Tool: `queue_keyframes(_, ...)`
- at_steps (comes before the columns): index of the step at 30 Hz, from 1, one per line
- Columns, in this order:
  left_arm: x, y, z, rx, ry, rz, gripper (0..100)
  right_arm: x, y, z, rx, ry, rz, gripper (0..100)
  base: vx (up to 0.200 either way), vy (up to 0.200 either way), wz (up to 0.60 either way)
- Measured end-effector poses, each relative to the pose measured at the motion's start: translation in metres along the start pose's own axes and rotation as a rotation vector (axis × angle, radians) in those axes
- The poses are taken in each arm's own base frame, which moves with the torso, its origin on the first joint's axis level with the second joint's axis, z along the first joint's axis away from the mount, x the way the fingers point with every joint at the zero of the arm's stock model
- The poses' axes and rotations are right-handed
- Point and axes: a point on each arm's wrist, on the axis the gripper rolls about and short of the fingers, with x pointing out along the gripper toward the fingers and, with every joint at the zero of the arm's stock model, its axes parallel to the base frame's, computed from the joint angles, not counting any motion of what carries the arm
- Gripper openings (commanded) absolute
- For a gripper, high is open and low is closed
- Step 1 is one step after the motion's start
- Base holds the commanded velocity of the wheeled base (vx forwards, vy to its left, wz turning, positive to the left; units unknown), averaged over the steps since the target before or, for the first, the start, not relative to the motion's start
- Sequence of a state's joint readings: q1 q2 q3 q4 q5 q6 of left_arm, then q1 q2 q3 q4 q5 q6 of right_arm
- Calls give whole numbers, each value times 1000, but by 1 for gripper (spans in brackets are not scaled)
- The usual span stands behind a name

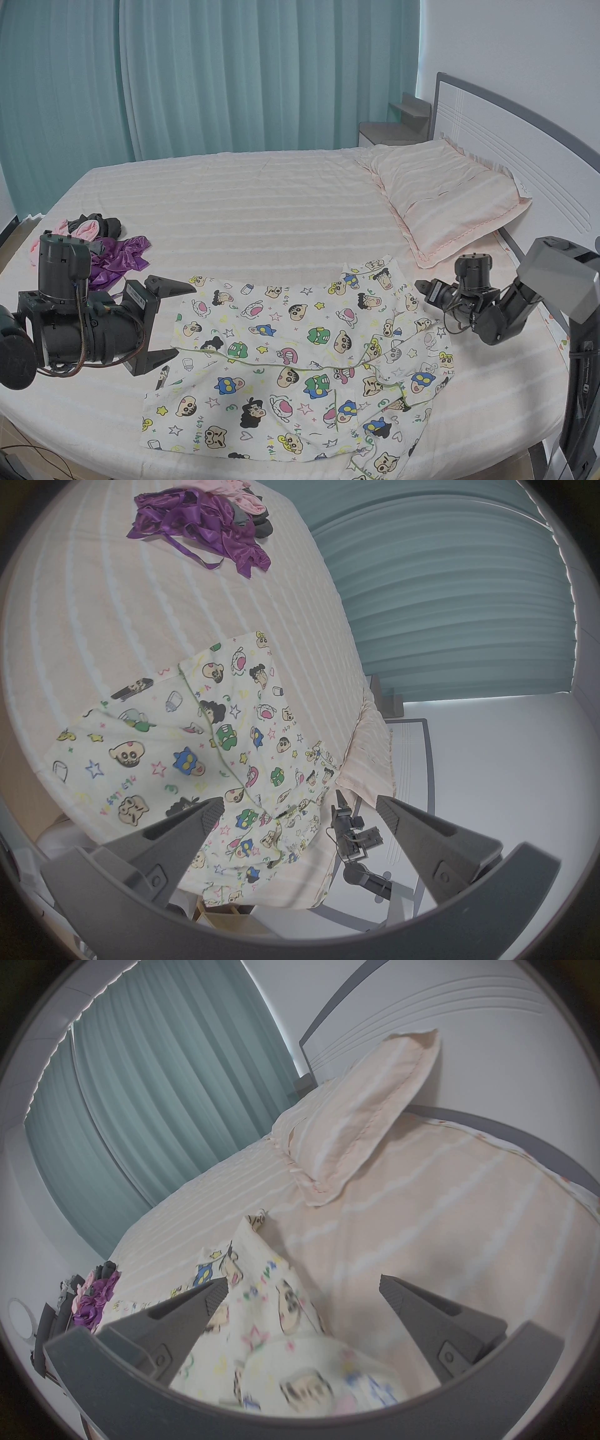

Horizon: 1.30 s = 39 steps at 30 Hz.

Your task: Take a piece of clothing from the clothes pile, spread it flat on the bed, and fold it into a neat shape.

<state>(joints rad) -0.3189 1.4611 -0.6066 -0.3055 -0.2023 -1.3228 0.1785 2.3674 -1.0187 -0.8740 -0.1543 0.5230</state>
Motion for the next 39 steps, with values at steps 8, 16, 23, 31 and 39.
queue_keyframes(8,-21,16,-11,6,12,8,100,-67,-20,-8,51,-13,6,100,-200,0,0)
queue_keyframes(16,-39,44,-22,25,24,52,100,-118,-23,-31,180,36,58,100,0,0,0)
queue_keyframes(23,-46,77,-30,75,2,153,100,-136,-12,-57,203,109,115,100,0,0,0)
queue_keyframes(31,-46,108,-37,102,27,280,100,-146,-7,-76,215,204,165,100,0,0,0)
queue_keyframes(39,-30,121,-21,47,-15,364,100,-149,-10,-83,213,247,167,100,0,0,0)
